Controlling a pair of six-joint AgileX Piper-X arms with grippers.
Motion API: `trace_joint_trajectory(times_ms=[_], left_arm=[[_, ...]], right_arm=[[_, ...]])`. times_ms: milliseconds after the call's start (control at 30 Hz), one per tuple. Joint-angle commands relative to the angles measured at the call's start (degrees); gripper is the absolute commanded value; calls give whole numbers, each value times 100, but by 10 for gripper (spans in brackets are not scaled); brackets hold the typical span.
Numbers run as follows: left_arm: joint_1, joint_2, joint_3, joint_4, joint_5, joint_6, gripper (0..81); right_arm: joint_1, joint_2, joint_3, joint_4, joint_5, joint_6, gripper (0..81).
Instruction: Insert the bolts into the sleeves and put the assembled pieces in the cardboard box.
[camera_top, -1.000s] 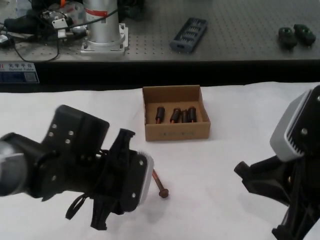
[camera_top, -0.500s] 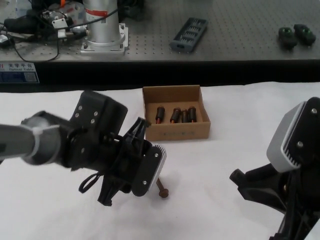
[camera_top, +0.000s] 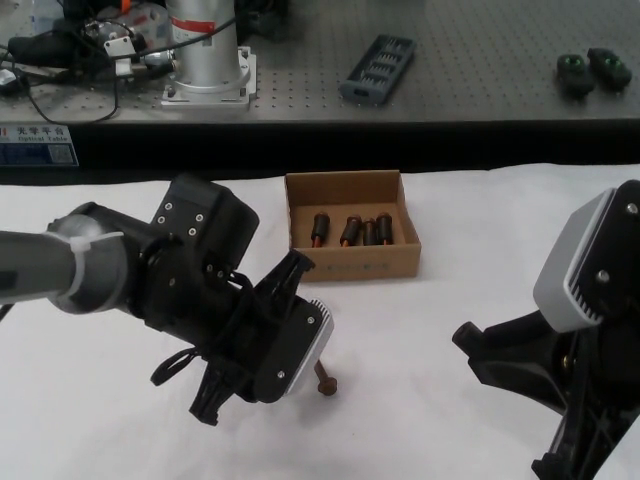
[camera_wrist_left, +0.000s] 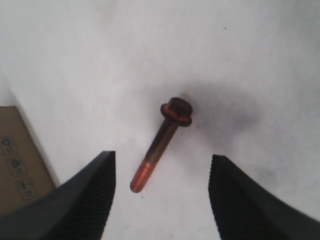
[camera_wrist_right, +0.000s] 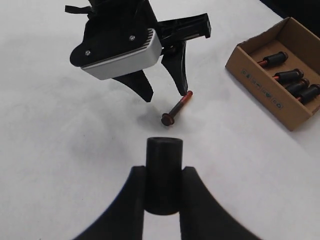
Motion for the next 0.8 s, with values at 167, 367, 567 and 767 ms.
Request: trace_joint_trajectory(times_ms=[167, 367, 567, 767], left_arm=[[-34, 306, -330, -116, 485, 681, 409], [-50, 626, -751, 164, 220, 681, 391], [-50, 738, -995, 796, 325, 681, 389], [-60, 750, -993, 1213, 365, 681, 389]], right_arm=[[12, -75, -19, -98, -89, -37, 18], [12, -75, -19, -98, -89, -37, 18], [12, -75, -19, -125, -89, -37, 18], [12, -75, -19, -151, -89, -37, 18]])
